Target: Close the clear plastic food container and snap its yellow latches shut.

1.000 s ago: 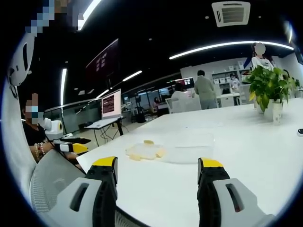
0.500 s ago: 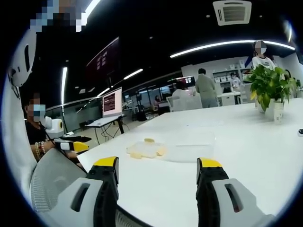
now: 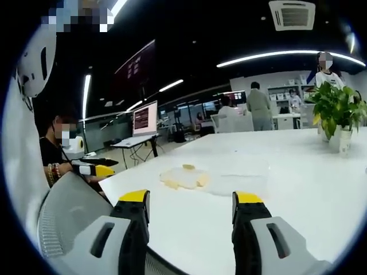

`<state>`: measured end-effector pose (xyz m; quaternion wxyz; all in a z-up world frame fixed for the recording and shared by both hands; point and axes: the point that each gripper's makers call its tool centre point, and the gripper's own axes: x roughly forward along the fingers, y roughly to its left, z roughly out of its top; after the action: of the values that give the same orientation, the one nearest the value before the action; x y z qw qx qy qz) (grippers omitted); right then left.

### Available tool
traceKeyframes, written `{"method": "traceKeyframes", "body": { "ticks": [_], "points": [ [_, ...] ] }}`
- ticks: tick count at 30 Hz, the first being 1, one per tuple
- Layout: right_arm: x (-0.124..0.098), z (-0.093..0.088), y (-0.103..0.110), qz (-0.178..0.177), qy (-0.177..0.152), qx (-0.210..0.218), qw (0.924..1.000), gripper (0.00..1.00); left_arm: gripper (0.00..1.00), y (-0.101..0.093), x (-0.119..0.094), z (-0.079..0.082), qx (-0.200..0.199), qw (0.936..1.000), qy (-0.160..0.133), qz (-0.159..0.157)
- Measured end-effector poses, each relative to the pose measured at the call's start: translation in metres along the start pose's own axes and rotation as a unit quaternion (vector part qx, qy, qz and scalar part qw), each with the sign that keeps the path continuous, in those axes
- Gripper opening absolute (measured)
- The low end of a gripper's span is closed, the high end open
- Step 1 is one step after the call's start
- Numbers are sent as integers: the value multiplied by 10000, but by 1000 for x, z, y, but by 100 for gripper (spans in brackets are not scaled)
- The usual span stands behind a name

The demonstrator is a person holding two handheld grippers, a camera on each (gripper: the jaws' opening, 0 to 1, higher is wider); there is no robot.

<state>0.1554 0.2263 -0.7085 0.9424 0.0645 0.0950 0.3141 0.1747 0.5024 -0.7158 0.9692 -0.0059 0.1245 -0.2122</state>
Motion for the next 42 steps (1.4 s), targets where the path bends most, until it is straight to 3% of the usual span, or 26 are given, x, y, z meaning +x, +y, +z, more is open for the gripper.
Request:
{"method": "traceKeyframes", "body": {
  "ticks": [3, 4, 5, 7, 8, 10, 12, 15, 18, 20, 24, 27, 29, 34, 38, 41, 42],
  "points": [
    [0, 2, 4, 97, 0, -54, 9999, 56, 73, 2, 0, -1, -41, 10000, 33, 43],
    [0, 12, 9, 214, -299, -45, 9993, 55, 74, 6, 0, -4, -183, 9997, 114, 88],
    [0, 15, 12, 319, -369, 31, 9988, 53, 76, 7, 0, -7, -405, 9990, 177, 95],
    [0, 9, 14, 374, -189, -36, 9991, 49, 79, 18, 0, -1, -625, 9979, -1, 183],
    [1, -1, 16, 434, 172, -283, 9985, 49, 80, 23, 0, 0, -678, 9974, -25, 236],
    [4, -9, 27, 728, 464, -446, 9953, 52, 86, 31, 1, 2, -729, 9970, -20, 272],
    [7, -8, 28, 874, 584, -620, 9925, 56, 88, 38, 3, 4, -550, 9977, 0, 393],
    [11, -8, 23, 900, 728, -900, 9892, 55, 87, 43, 10, 9, -98, 9994, 129, 313],
    [19, -1, 14, 949, 764, -988, 9876, 53, 85, 43, 24, 15, 292, 9994, 174, 83],
    [29, 7, 2, 905, 731, -1174, 9862, 51, 84, 47, 34, 13, 607, 9975, 358, -2],
    [59, 32, -9, 1034, 445, -1552, 9814, 49, 82, 59, 56, 9, 1414, 9867, 758, -262],
    [81, 35, -15, 1093, 601, -1835, 9751, 46, 76, 73, 71, 8, 1925, 9751, 1037, -367],
    [96, 34, -16, 1237, 702, -2230, 9644, 46, 77, 80, 82, 12, 1904, 9754, 1045, -371],
    [127, 35, -22, 1373, 831, -2342, 9588, 45, 76, 94, 109, 22, 2160, 9685, 1133, -501],
    [153, 30, -24, 1514, 1011, -2669, 9464, 47, 76, 99, 127, 21, 2471, 9573, 1371, -618],
    [177, 22, -32, 1409, 1342, -2979, 9345, 45, 76, 99, 139, 18, 2686, 9481, 1504, -799],
    [189, 22, -27, 1557, 1281, -3018, 9318, 45, 76, 101, 144, 14, 2819, 9409, 1650, -892]
  ]
}}
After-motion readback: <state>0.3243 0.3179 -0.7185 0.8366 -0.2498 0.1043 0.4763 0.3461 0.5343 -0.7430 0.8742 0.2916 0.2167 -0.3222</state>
